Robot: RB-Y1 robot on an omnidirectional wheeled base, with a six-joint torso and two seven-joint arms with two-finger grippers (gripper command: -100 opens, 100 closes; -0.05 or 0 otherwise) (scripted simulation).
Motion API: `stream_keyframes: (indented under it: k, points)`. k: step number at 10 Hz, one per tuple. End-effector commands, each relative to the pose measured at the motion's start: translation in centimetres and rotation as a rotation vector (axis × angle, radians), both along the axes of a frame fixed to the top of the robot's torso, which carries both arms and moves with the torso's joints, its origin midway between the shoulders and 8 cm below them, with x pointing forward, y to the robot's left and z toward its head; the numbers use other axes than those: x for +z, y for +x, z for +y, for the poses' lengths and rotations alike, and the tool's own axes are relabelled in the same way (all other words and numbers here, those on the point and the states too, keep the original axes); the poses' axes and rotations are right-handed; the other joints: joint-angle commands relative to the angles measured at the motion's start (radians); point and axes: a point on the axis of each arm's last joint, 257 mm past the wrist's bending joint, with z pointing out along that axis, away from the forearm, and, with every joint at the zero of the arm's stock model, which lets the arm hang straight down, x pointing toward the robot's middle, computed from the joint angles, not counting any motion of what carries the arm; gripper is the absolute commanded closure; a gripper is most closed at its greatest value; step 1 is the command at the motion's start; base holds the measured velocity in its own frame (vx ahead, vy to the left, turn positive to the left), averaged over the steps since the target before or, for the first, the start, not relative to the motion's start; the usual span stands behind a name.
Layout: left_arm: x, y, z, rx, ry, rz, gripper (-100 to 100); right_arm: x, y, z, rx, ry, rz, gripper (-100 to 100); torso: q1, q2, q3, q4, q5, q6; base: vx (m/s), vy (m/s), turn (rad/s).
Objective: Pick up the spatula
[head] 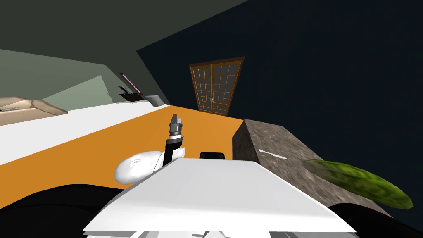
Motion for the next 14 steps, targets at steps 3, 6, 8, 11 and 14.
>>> stream_keyframes:
  k: [3,6,8,11,14]
  points:
    - [0.0,0.0,0.0,0.000,0.000,0.000,0,-0.1,-1.2,-0.3,-0.001,-0.004,0.029,0,0.002,0.001,0.001,0.000,0.000,0.000,0.015,-0.019,0.026]
    - [0.0,0.0,0.0,0.000,0.000,0.000,0,-2.6,-1.3,-0.3,-0.012,-0.003,0.025,-100,0.003,0.004,0.002,0.001,0.001,0.000,-0.017,-0.003,0.043]
    - [0.0,0.0,0.0,0.000,0.000,0.000,0,-2.3,-1.3,-0.3,-0.011,-0.003,0.025,100,0.003,0.004,0.002,0.001,0.001,0.001,-0.005,0.000,0.002]
    - [0.0,0.0,0.0,0.000,0.000,0.000,0,-2.3,-1.3,-0.3,-0.011,-0.003,0.026,100,0.003,0.003,0.002,0.001,0.000,0.000,0.000,0.000,0.000]
    - [0.0,0.0,0.0,0.000,0.000,0.000,0,-1.1,-1.2,-0.3,-0.006,-0.003,0.026,100,0.003,0.003,0.002,0.001,0.000,0.000,0.004,0.001,-0.016]
